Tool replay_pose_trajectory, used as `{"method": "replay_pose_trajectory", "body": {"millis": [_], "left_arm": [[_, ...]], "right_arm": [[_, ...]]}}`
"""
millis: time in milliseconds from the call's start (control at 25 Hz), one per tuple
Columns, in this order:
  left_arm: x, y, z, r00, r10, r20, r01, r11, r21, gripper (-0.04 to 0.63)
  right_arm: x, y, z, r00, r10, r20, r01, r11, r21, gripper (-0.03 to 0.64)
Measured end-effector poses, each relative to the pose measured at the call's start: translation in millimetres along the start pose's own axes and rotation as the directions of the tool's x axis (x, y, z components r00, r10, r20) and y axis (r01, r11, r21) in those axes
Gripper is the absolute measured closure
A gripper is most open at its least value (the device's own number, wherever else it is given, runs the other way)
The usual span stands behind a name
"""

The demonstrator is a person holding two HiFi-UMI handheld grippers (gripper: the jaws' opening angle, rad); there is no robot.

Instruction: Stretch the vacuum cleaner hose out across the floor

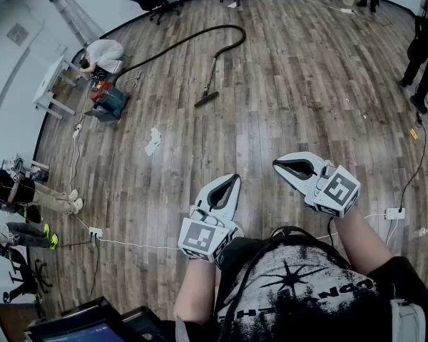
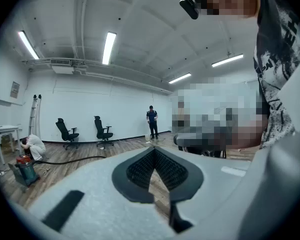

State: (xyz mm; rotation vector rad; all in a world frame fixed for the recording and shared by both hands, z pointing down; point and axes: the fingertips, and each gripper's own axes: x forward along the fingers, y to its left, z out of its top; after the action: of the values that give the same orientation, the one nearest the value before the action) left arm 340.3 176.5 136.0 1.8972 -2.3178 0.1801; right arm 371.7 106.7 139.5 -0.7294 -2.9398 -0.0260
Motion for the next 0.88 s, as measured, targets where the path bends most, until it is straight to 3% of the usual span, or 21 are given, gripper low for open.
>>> {"method": "replay_pose_trajectory", "body": {"millis": [520,680,880], "left_arm": [[12,-1,4,1.000,-0.006,-0.005,0.006,1.000,0.002,0.595],[13,-1,4,1.000,-0.005,-0.010,0.005,1.000,0.008,0.595],[7,1,1,1.000,0.007,-0.021,-0.007,1.000,0.009,0.594]], "right_arm": [[-1,-9,-3,1.000,0.009,0.001,-0.010,1.000,0.021,0.611],[2,-6,-6,0.999,0.042,0.020,-0.044,0.996,0.077,0.611],[7,2,-5,0.998,0.066,0.021,-0.067,0.996,0.056,0.611]]}}
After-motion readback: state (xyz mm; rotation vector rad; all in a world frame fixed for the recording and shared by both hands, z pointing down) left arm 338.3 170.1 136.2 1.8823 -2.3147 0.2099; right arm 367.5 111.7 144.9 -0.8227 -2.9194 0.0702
